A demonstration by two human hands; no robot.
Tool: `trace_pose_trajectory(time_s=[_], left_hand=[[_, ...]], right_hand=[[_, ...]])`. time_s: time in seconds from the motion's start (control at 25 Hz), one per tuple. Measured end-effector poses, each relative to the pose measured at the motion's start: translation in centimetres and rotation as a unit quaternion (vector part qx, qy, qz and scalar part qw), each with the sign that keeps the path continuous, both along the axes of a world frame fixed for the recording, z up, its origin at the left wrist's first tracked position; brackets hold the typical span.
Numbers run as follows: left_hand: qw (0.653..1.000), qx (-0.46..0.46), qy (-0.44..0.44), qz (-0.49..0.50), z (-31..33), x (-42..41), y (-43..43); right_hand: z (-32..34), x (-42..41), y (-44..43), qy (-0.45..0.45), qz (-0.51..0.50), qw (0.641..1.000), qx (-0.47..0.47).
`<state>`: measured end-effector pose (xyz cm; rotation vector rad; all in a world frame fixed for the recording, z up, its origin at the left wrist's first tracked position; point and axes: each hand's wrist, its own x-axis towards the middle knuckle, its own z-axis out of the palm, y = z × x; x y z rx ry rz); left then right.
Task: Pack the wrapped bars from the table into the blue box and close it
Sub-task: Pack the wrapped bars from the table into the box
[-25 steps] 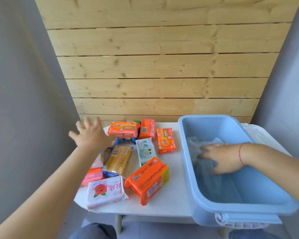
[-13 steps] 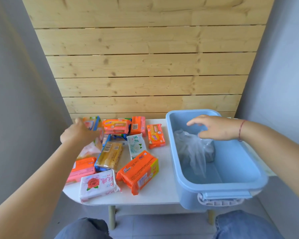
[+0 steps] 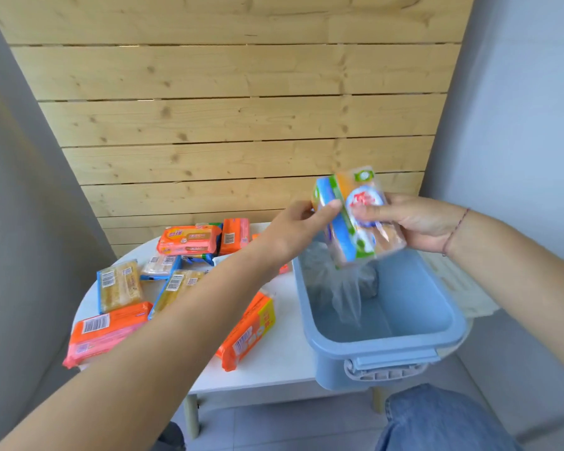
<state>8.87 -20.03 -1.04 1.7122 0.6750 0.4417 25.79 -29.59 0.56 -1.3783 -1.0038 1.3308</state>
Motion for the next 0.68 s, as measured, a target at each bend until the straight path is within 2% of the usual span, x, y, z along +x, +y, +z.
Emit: trace_pose_trajectory(time_s=[0.08,0.16,0.24,0.32,0.44,0.56,0.68], left_hand=[[0.994,0.071,0.074,0.043,-1.4,0.0,1.2],[0.983,0.109,0.140,0.044,-2.8,-0.1,1.8],[0.979,0.124,0.160,0.022,-3.9,-0.2,1.8],[0.980,0.119,0.155,0.027,-4.5,-0.4,2.0],[0.983,0.102,0.149,0.040,-4.8,-0.5,2.3],[0.986,0.099,0.124,0.044,-4.8,-0.5,2.1],[0.990,0.101,0.093,0.040,-4.7,-0.6,1.7]], right_hand=[[-0.8,0.6,-0.6,-0.187,0.039,0.980,-0.056],[-2.3,-0.6,0.0,-0.373,0.130,0.912,-0.107],[-4.1,-2.5,1.1,-0.490,0.216,0.832,-0.146],[-5.8,-3.7,2.2,-0.535,0.271,0.781,-0.177],[-7.3,-4.1,3.2,-0.559,0.306,0.750,-0.177],[-7.6,-3.7,3.4,-0.605,0.282,0.733,-0.131],[-7.7,-3.5,2.9,-0.702,0.205,0.677,-0.084]])
